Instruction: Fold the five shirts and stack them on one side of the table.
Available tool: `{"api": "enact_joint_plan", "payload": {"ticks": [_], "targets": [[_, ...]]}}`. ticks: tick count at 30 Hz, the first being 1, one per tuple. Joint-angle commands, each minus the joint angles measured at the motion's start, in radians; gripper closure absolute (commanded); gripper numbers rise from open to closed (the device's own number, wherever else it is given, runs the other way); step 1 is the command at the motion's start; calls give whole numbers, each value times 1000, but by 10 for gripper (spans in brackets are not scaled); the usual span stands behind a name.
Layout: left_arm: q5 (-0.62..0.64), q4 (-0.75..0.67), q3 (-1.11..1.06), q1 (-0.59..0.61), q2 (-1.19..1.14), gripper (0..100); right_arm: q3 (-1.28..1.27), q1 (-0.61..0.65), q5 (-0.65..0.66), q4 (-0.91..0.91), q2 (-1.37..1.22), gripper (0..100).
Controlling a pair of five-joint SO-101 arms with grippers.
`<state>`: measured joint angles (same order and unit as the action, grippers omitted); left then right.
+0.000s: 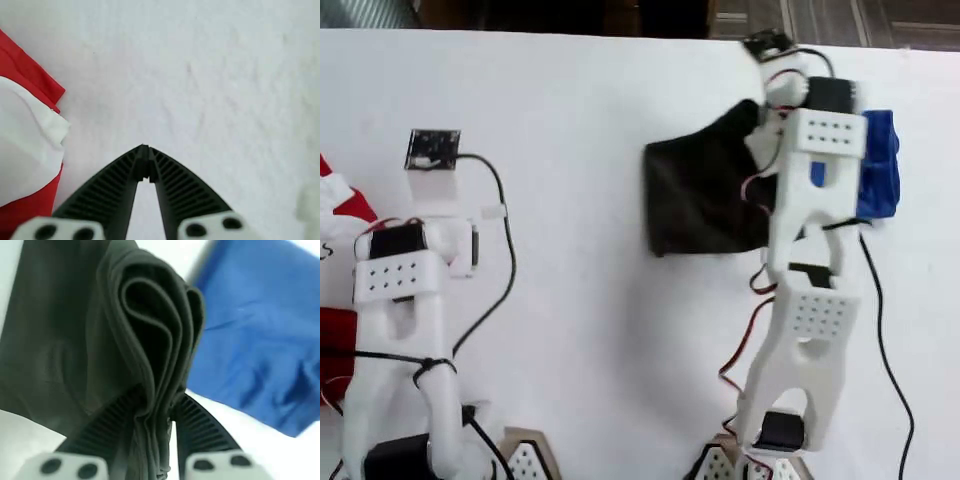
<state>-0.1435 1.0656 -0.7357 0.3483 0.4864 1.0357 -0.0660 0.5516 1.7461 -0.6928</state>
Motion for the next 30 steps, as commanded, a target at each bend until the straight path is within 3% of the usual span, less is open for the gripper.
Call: {"api": "enact_joint_plan", "payload": {"ticks": [1, 18, 30], "targets": [[-8, -25, -4, 6, 31, 973, 109, -65, 74, -38, 90, 979], [-8, -21, -4, 6, 31, 973, 146, -317, 252, -424, -84, 979], [-8, -17, -4, 6, 31, 973, 146, -357, 255, -665, -225, 979]]}}
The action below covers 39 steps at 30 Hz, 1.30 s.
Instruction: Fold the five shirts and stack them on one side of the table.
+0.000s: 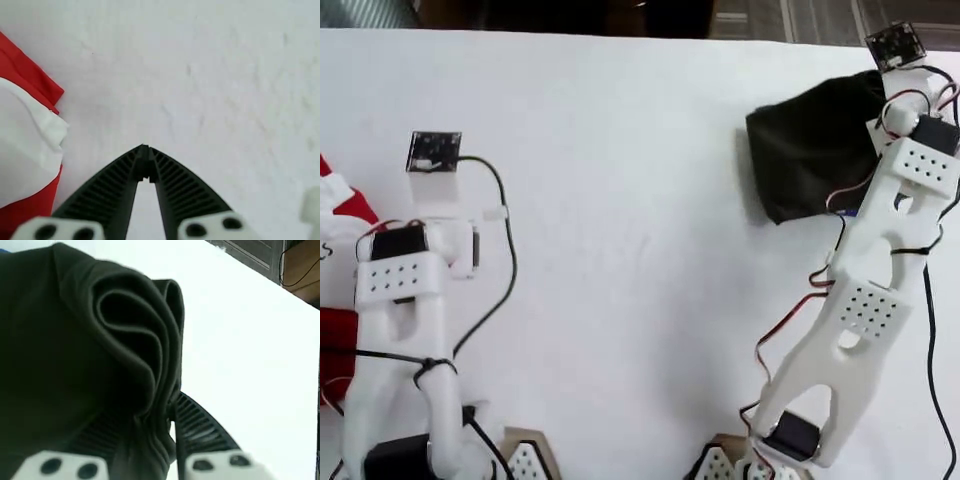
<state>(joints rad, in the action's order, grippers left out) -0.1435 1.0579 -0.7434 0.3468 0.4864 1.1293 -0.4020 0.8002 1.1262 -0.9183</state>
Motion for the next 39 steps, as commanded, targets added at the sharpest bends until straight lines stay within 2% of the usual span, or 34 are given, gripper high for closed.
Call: {"api": "enact_joint_plan", "payload": {"ticks": [1, 14, 26, 32, 39], "targets": [[-8, -9, 4, 8, 31, 973, 52, -22, 6, -54, -10, 979], [-8, 2, 2, 8, 32, 973, 52, -82, 6, -139, -162, 979], [-8, 6, 2, 8, 32, 973, 52, -88, -3, -139, -153, 974], [-9, 20, 2, 8, 32, 973, 52, -91, -178, -136, -56, 810], [-11, 17, 2, 8, 32, 973, 52, -67, -319, -157, 93, 830]]}}
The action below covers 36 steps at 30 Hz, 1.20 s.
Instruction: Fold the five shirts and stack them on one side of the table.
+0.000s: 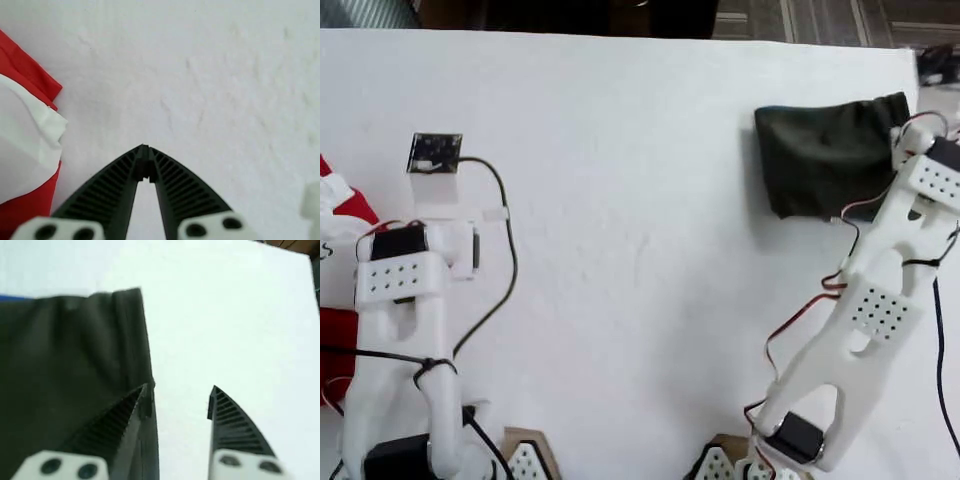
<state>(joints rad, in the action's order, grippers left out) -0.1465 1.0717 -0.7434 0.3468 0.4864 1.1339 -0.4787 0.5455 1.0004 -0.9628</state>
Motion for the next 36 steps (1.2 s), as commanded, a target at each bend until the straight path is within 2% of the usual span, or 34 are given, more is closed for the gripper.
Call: {"api": "enact_joint_plan", "payload": {"ticks": [1, 4, 5, 6, 8, 10, 15, 18, 24, 31, 36], "targets": [[-8, 3, 2, 8, 32, 973, 48, 13, -100, -45, 153, 838], [-8, 2, 2, 8, 32, 973, 46, 31, -173, -77, 170, 914], [-8, 3, 2, 8, 32, 973, 46, 42, -167, -85, 163, 974], [-8, 5, 2, 8, 32, 973, 37, 54, -149, -101, 153, 988], [-8, 6, 2, 18, 32, 973, 35, 74, -114, -114, 108, 960], [-8, 5, 2, 35, 32, 973, 38, 94, -86, -159, 38, 982], [-86, 5, 2, 49, 32, 973, 48, 102, -17, -441, -151, 979], [-135, 5, 2, 78, 32, 973, 48, 91, -6, -539, -223, 979], [-158, 5, 2, 161, 32, 973, 48, 91, -8, -549, -277, 979], [-187, 6, 2, 201, 38, 973, 49, 85, -14, -555, -269, 979], [-187, 6, 12, 204, 40, 973, 167, 85, -17, -501, -269, 979]]}}
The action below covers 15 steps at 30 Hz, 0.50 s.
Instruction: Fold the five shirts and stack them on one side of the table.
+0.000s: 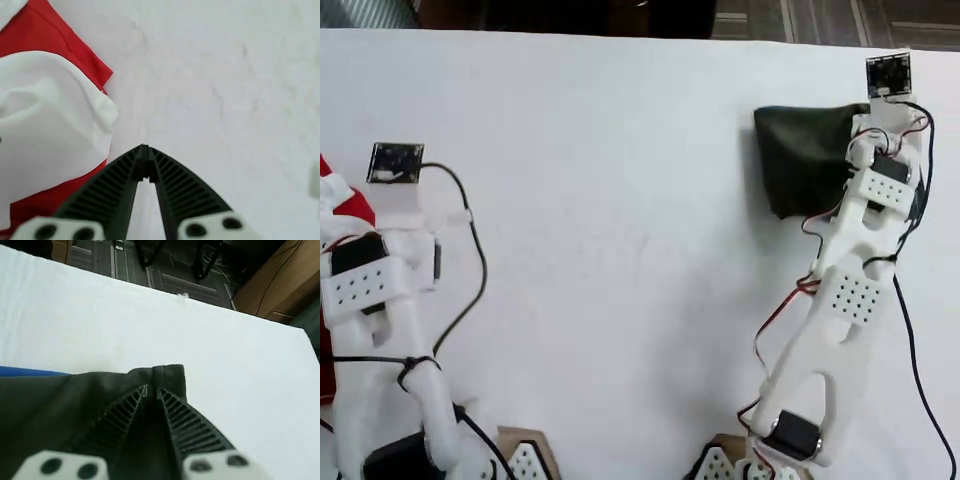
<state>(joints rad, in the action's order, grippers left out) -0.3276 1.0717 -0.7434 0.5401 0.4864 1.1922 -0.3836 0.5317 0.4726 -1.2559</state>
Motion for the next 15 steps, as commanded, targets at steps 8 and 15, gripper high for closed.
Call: {"api": "enact_joint_plan", "payload": {"ticks": [8, 15], "targets": [[2, 106, 82, 11, 41, 973, 489, 16, -265, 417, 36, 978], [-6, 420, 447, 81, 41, 972, 463, 36, -278, 889, 242, 978]]}}
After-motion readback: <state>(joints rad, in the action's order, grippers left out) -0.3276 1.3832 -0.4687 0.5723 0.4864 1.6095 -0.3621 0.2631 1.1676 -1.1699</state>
